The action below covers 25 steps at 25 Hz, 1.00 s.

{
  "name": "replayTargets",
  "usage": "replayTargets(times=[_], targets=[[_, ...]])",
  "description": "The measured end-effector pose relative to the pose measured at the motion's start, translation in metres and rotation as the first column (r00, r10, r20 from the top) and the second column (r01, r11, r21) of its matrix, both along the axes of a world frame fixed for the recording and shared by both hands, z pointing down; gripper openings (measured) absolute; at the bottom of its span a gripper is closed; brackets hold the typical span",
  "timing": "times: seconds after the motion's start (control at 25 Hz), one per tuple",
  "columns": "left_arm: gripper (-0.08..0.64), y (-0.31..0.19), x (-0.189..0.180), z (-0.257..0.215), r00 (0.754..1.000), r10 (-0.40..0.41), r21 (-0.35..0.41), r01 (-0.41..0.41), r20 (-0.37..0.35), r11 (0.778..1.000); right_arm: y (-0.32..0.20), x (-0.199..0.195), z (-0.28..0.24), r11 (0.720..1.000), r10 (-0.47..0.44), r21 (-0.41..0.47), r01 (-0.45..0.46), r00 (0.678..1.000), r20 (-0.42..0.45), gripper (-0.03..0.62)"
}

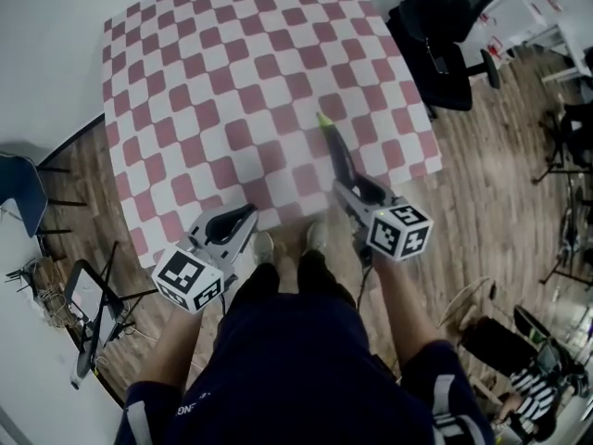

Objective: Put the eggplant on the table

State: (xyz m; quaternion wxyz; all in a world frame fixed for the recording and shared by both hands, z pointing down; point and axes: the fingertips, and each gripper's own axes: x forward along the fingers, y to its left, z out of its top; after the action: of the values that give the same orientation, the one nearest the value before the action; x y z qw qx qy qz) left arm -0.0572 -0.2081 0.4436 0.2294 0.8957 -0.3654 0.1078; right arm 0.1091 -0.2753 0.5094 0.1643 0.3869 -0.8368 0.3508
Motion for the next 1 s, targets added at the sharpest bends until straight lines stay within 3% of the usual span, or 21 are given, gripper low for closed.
replayTargets(times=[0.48,1.0], targets=[[0.041,-0.031,0.025,0.02,0.992,-0.12,-0.08,0.124,0.048,0.989,-0.068,0.007,0.086,0.989,-0.076,-0.128,0.073,0.997,-0.017,0.201],[0.04,-0.038,0.025,0.041,0.986,-0.153,-0.134,0.161,0.068,0.978,-0.077,0.003,0.146,0.974,-0.104,-0.214,0.08,0.989,-0.106,0.201]])
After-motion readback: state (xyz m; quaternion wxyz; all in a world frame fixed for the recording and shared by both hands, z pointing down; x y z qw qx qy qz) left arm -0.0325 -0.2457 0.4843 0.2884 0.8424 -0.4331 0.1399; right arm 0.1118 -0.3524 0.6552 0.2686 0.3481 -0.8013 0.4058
